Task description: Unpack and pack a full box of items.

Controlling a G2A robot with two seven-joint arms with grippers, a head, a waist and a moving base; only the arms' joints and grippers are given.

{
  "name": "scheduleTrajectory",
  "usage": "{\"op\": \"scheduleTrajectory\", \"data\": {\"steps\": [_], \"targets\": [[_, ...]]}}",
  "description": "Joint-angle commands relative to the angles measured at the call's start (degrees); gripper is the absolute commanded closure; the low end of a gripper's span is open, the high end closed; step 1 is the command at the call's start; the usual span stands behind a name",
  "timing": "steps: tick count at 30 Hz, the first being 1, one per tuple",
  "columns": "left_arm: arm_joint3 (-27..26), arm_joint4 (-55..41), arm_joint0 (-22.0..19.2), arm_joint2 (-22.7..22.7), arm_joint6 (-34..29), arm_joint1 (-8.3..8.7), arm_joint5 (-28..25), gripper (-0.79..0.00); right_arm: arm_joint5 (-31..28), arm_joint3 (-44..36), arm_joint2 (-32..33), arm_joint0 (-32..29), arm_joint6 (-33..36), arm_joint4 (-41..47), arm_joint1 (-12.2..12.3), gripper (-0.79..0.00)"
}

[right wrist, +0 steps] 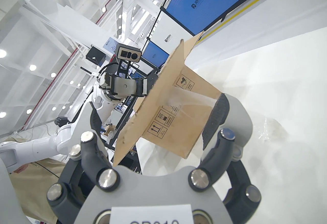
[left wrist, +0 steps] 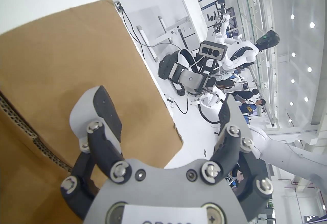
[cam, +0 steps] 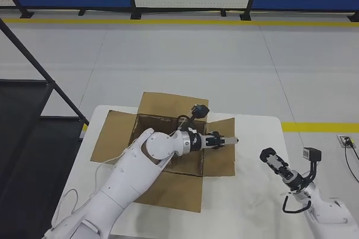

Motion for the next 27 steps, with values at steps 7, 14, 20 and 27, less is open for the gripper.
{"op": "scheduleTrajectory", "data": {"steps": [7, 14, 20, 27], "targets": [[-15.1, 4.5, 9.0, -14.7, -0.1, 5.63, 1.0, -0.785, 7.1, -13.5, 0.3, 0.5, -5.0, -13.8, 0.1, -0.785], [-35.3, 9.6, 24.6, -32.9, -1.6, 10.56, 4.6, -0.785, 17.1, -27.6, -5.7, 2.7, -6.8, -27.3, -0.7, -0.785], [-47.2, 9.4, 37.5, -47.5, -1.4, 12.90, 4.6, -0.785, 25.3, -33.6, -15.2, 7.9, -6.6, -38.4, -2.0, -0.785], [-52.5, 5.7, 48.7, -60.3, 0.1, 14.21, 2.5, -0.785, 34.4, -31.2, -30.3, 18.5, -1.2, -47.5, -4.9, -0.785]]}}
